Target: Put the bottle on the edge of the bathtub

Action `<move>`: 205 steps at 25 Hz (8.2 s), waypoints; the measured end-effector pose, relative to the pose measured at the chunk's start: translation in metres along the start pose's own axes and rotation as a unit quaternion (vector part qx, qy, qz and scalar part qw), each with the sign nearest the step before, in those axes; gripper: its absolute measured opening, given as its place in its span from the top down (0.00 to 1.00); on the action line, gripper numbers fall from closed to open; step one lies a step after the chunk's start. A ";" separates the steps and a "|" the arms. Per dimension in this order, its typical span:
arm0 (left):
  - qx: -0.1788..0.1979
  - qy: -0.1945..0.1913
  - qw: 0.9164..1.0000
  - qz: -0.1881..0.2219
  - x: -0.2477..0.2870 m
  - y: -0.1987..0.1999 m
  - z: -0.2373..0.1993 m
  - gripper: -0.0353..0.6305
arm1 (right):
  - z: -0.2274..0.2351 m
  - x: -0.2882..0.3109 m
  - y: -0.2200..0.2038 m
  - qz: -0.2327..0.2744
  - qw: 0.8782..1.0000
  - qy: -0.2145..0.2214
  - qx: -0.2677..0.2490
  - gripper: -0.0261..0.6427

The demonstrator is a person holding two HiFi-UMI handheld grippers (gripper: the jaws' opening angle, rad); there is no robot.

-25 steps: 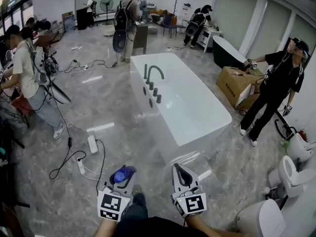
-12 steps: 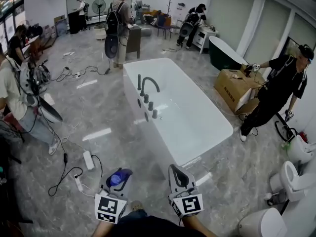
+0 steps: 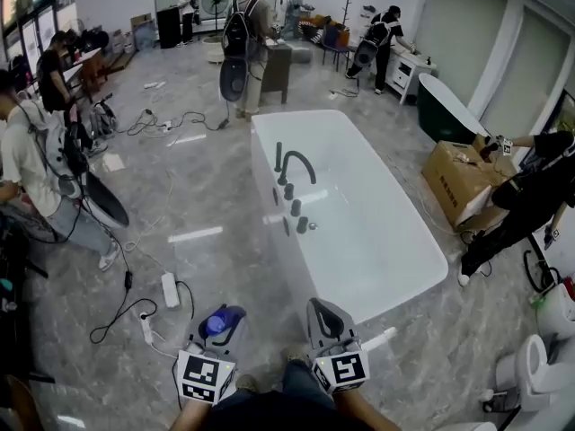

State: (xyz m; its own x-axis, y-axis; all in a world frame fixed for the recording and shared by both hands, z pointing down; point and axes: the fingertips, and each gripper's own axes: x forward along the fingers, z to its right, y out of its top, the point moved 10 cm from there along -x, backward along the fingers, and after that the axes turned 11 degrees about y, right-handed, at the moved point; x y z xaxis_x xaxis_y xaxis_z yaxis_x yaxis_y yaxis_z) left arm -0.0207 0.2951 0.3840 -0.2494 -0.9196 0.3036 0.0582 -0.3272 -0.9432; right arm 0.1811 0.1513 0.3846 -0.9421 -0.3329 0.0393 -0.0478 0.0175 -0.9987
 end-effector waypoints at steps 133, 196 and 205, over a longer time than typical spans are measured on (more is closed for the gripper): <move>0.207 -0.403 0.891 -0.033 0.549 -0.019 0.077 0.71 | 0.316 0.213 -0.154 -0.124 0.964 -0.210 0.105 0.94; 0.213 -0.434 0.867 -0.121 0.599 -0.141 0.102 0.69 | 0.336 0.249 -0.233 -0.198 0.960 -0.137 0.146 0.94; 0.235 -0.427 0.867 -0.103 0.574 -0.111 0.078 0.69 | 0.321 0.243 -0.215 -0.195 0.961 -0.141 0.134 0.94</move>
State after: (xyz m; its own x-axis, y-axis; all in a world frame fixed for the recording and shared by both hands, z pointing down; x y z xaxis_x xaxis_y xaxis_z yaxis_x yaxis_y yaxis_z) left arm -0.0946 -0.2129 0.6738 0.4934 -0.5909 0.6383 0.5355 -0.3720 -0.7582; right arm 0.0689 -0.2360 0.5980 -0.7404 -0.5082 0.4398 -0.2562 -0.3916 -0.8838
